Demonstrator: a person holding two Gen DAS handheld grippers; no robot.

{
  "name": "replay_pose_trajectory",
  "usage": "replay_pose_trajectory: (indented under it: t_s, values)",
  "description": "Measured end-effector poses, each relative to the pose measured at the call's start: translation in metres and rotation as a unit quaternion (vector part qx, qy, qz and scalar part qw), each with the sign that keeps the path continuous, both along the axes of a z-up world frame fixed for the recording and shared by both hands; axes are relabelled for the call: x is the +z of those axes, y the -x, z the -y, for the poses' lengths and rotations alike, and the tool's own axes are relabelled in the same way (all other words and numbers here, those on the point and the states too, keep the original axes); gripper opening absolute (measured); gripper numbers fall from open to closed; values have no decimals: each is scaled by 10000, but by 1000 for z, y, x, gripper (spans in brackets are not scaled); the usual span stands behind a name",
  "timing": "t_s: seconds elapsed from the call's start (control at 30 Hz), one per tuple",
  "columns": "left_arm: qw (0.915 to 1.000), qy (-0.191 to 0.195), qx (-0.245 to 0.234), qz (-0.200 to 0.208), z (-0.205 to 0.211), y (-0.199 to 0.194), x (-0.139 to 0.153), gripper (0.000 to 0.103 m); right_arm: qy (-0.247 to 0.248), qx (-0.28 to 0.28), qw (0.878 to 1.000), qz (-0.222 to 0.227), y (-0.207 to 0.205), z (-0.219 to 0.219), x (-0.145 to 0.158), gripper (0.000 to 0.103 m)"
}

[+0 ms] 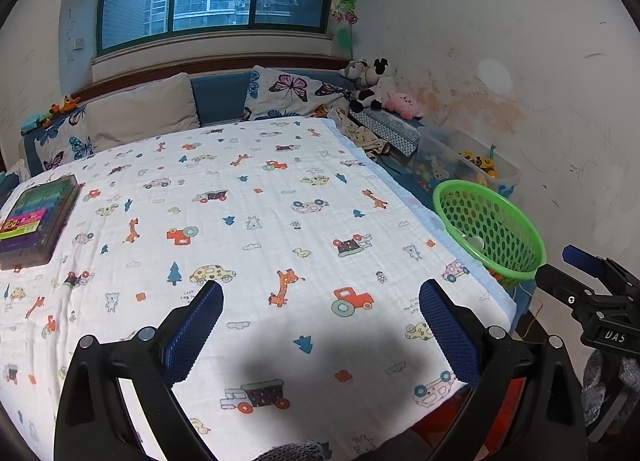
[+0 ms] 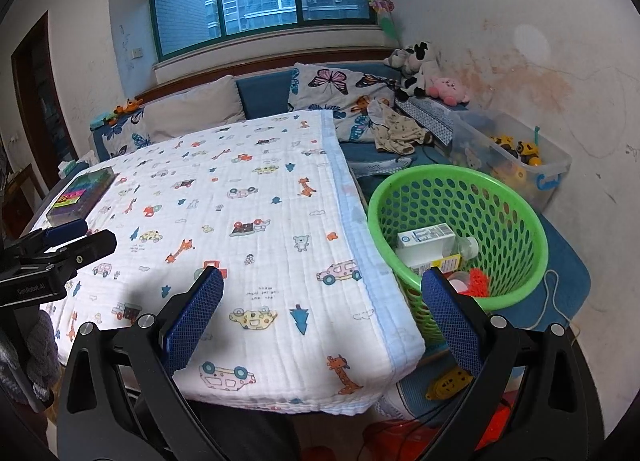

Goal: Collect trash

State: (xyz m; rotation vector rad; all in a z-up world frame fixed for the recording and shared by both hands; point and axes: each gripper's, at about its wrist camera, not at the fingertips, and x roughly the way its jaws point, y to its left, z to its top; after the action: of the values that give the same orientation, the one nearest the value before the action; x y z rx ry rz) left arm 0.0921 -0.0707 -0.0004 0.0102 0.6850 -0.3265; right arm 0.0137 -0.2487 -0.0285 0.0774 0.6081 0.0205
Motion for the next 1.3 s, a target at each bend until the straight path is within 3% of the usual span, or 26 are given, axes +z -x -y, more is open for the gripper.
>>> replay_pose_trajectory:
  t_s: [0.47,1.3]
  values:
    - [9992,-118,191,321,1,7,6,95,111,-4,9999,71,3,-3,4,98]
    - [9989,-94,262,377,2,9,7,95,68,-68,9999,71,5,-1,4,98]
